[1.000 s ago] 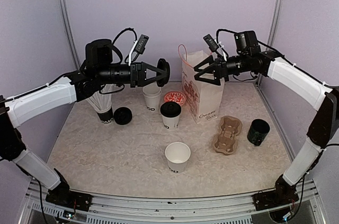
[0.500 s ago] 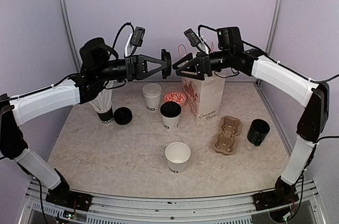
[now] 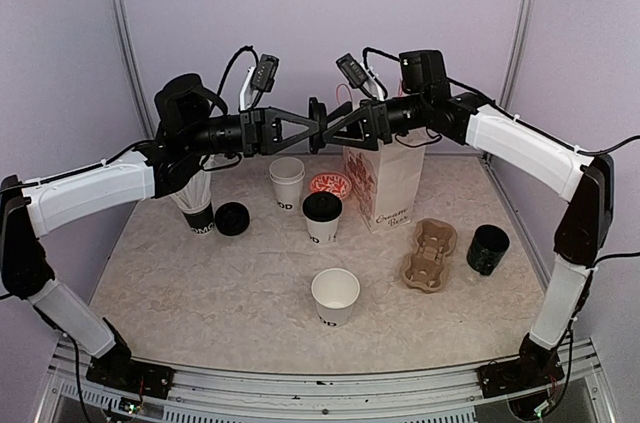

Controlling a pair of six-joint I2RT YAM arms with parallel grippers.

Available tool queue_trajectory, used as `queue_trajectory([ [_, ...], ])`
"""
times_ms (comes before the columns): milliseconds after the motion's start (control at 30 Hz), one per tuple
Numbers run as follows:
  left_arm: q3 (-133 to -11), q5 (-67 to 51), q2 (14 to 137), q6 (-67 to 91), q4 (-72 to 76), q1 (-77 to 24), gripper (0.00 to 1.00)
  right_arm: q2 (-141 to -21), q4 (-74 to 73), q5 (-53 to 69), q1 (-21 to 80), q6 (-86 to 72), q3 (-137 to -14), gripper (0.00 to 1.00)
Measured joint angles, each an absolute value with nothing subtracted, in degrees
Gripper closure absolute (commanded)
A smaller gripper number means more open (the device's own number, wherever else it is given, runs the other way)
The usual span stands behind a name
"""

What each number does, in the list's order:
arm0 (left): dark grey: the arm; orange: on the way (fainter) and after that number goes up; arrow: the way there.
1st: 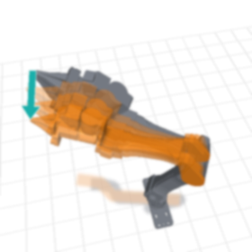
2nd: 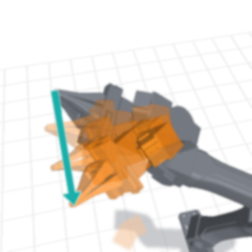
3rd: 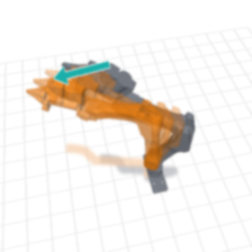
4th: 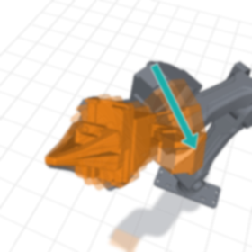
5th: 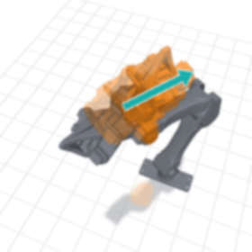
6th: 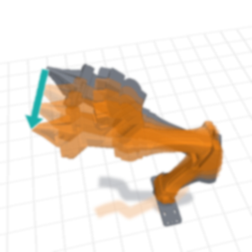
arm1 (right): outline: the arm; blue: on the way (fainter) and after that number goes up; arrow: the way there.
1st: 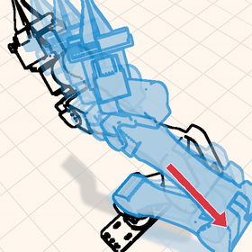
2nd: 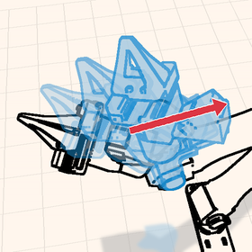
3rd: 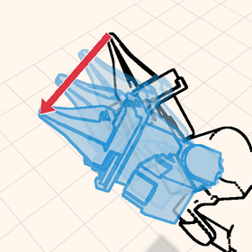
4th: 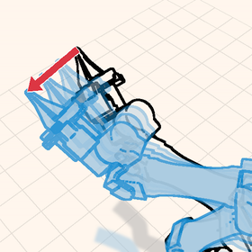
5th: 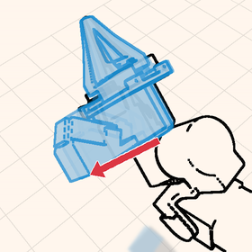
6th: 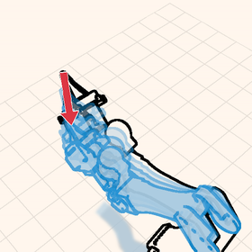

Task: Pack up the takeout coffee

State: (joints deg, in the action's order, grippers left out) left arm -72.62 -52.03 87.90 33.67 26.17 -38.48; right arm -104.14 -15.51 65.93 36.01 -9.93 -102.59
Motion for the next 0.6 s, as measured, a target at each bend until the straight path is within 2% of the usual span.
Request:
queue_trajectory([
  [267, -72.6, -52.1, 87.9, 33.6, 26.1, -38.8, 0.95, -104.9, -13.8, 66.8, 36.1, -12.3, -102.6, 0.10],
  [500, -72.6, -52.1, 88.0, 33.6, 26.1, -38.9, 0.95, -104.9, -13.0, 67.2, 36.1, -13.6, -102.6, 0.07],
  [600, -72.6, -52.2, 88.0, 33.6, 26.1, -38.9, 0.95, -104.9, -13.0, 67.1, 36.1, -13.6, -102.6, 0.11],
])
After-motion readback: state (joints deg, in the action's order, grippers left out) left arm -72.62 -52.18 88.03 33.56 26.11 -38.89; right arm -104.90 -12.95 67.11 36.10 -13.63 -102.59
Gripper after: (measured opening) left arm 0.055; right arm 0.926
